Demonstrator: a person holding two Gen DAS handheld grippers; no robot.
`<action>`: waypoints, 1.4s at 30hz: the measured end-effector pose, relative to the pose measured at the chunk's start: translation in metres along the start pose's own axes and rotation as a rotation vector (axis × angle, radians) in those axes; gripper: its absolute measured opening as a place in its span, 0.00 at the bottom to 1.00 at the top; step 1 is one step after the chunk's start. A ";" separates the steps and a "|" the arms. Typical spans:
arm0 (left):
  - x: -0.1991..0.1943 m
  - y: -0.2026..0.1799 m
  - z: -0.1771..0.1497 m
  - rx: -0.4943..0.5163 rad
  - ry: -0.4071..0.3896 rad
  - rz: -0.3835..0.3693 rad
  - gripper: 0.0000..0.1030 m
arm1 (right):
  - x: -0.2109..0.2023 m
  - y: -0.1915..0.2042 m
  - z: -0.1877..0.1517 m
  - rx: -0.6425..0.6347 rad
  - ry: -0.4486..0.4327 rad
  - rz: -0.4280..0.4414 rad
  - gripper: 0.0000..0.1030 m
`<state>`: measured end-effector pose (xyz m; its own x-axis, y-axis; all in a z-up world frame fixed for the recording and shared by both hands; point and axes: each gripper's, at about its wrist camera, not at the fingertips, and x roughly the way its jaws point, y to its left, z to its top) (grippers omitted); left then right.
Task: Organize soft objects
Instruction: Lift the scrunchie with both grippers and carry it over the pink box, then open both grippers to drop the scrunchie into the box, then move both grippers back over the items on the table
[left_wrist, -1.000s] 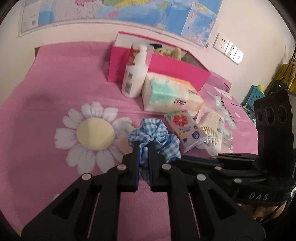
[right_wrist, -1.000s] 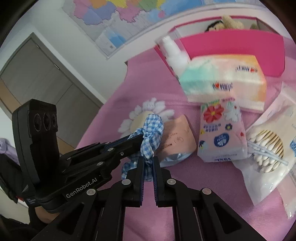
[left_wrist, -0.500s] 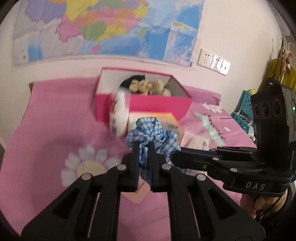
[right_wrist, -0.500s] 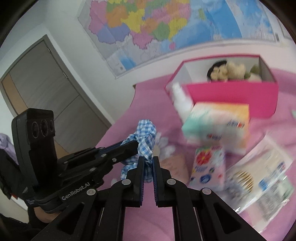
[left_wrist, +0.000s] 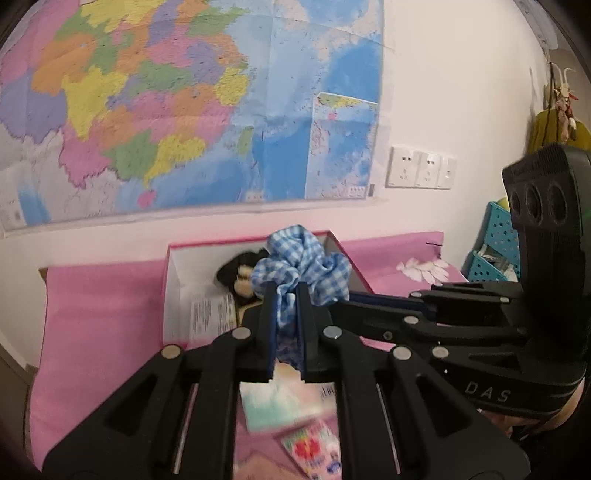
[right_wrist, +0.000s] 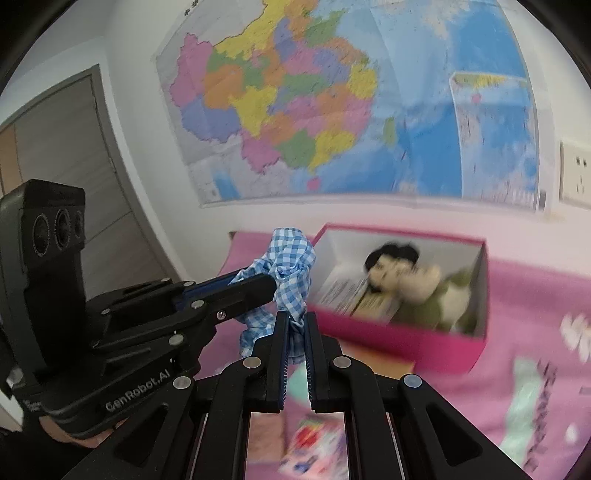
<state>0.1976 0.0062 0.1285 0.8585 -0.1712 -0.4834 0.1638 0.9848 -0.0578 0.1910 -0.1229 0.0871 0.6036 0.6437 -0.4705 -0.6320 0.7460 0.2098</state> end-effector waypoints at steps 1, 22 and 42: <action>0.006 0.001 0.004 0.007 0.002 0.007 0.09 | 0.007 -0.007 0.011 0.003 0.002 -0.001 0.07; 0.100 0.068 -0.004 -0.052 0.180 0.225 0.80 | 0.138 -0.087 0.042 0.108 0.237 -0.084 0.57; 0.004 0.036 -0.033 0.031 0.098 0.410 1.00 | 0.007 -0.034 -0.021 -0.030 -0.016 -0.303 0.83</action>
<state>0.1906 0.0417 0.0960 0.8056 0.2393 -0.5420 -0.1655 0.9693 0.1820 0.2065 -0.1479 0.0585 0.7745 0.3953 -0.4938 -0.4355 0.8994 0.0368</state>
